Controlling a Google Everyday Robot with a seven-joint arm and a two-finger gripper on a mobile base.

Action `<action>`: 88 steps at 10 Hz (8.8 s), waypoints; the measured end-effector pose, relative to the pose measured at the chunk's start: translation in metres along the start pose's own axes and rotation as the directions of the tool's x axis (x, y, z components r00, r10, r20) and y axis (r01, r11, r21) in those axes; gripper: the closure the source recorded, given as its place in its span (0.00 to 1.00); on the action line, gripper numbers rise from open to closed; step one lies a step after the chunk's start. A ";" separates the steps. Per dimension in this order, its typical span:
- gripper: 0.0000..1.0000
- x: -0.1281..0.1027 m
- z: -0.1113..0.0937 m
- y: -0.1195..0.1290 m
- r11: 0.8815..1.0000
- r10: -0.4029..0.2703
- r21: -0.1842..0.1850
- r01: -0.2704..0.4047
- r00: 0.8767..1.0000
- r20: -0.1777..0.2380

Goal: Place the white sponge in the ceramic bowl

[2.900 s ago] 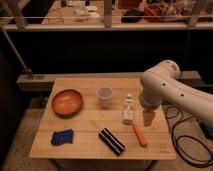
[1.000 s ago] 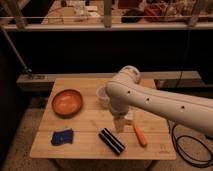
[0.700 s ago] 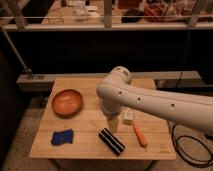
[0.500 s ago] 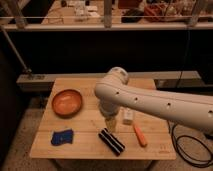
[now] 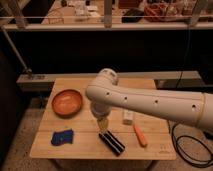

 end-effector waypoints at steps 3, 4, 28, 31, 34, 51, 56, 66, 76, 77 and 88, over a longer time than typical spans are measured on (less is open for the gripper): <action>0.20 -0.016 0.008 -0.007 0.999 -0.043 0.000 0.043 0.999 0.013; 0.20 -0.020 0.010 -0.010 0.999 -0.051 -0.001 0.051 0.999 0.016; 0.20 -0.117 0.091 -0.043 0.975 -0.206 -0.058 0.213 0.973 0.105; 0.20 -0.125 0.103 -0.042 0.972 -0.220 -0.062 0.228 0.968 0.117; 0.20 -0.130 0.122 -0.040 0.970 -0.227 -0.064 0.237 0.966 0.126; 0.20 -0.143 0.160 -0.039 0.958 -0.265 -0.069 0.277 0.954 0.141; 0.20 -0.151 0.169 -0.035 0.955 -0.273 -0.075 0.286 0.951 0.143; 0.20 -0.163 0.189 -0.034 0.944 -0.302 -0.085 0.317 0.941 0.155; 0.20 -0.173 0.204 -0.034 0.935 -0.321 -0.098 0.340 0.931 0.173; 0.22 -0.173 0.205 -0.034 0.934 -0.322 -0.099 0.342 0.930 0.175; 0.40 -0.174 0.202 -0.034 0.933 -0.325 -0.102 0.346 0.929 0.178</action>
